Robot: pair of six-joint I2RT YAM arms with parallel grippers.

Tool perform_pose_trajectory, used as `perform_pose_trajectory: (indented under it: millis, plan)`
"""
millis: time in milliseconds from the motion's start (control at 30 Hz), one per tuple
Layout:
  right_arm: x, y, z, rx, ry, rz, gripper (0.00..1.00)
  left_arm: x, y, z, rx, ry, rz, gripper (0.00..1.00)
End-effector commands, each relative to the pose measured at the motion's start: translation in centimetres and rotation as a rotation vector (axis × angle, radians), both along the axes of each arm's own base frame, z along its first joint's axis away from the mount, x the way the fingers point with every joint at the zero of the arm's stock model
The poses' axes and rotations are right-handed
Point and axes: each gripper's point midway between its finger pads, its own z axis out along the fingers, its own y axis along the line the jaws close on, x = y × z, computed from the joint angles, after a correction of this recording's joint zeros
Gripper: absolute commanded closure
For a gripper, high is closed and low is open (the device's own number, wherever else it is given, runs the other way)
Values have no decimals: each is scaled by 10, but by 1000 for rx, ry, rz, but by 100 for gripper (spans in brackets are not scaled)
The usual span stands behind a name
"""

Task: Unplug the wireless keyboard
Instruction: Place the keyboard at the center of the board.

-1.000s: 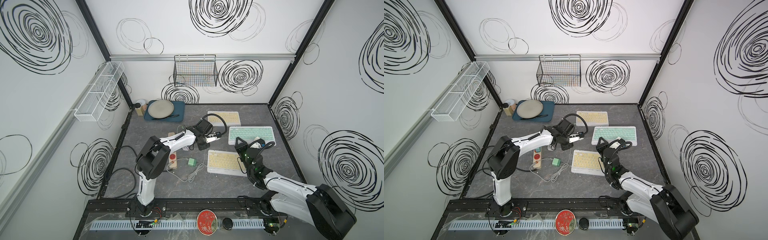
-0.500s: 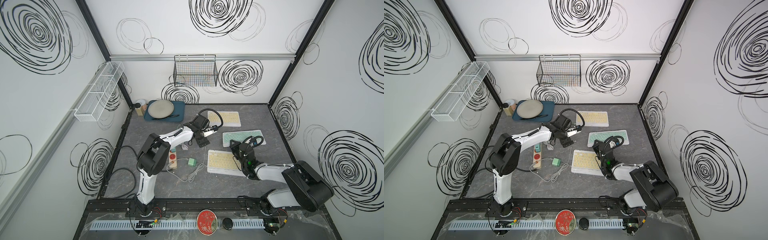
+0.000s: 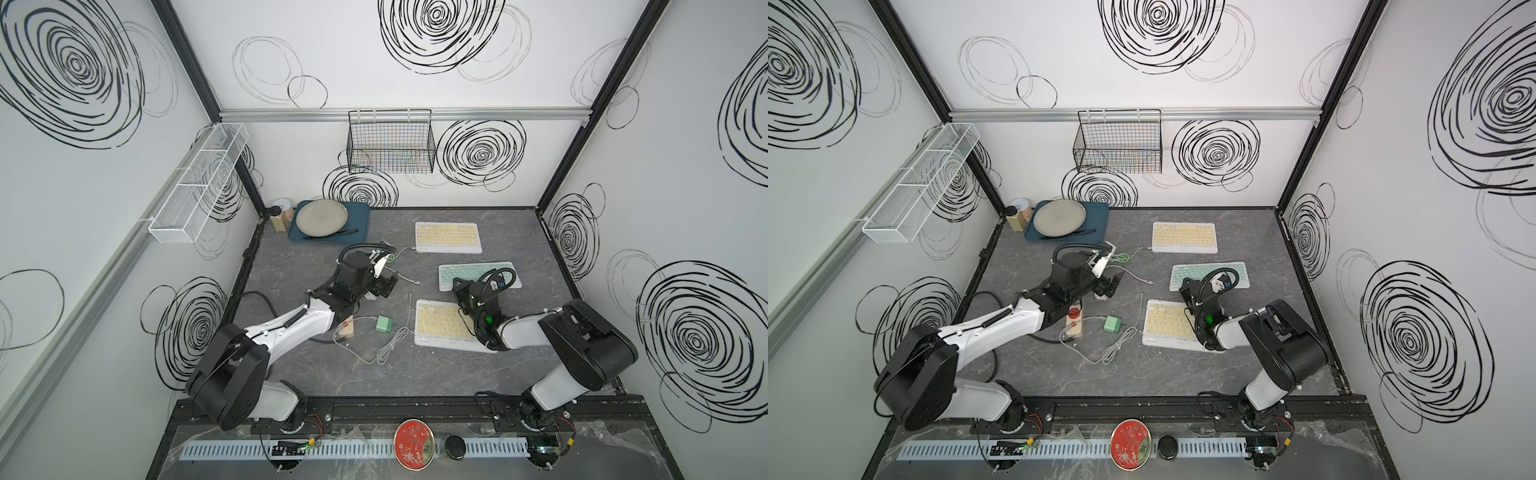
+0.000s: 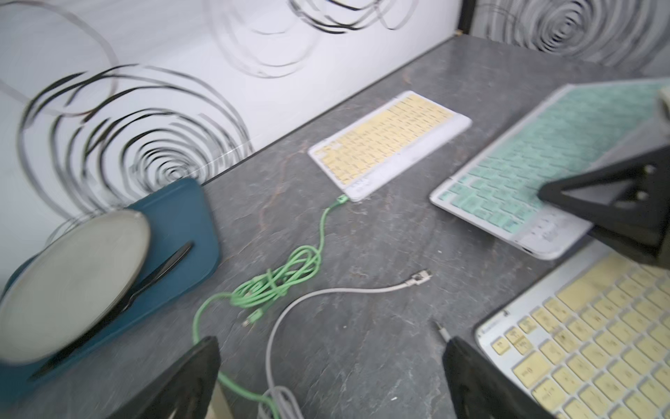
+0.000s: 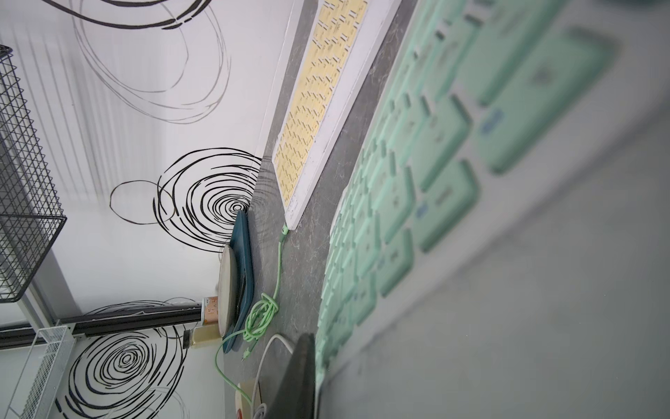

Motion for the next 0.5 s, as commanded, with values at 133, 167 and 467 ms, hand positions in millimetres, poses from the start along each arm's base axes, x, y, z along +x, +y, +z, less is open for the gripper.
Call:
perform_pose_trajectory:
  millis: [133,167,467]
  plan:
    - [27,22,15,112,-92,19,100,-2,94,-2,-316,-94,408,1]
    - [29,24,12,110,-85,24,97,-9,101,-4,-325,-119,418,0]
    - [36,40,17,63,-98,41,44,-36,159,-26,-421,-202,586,1]
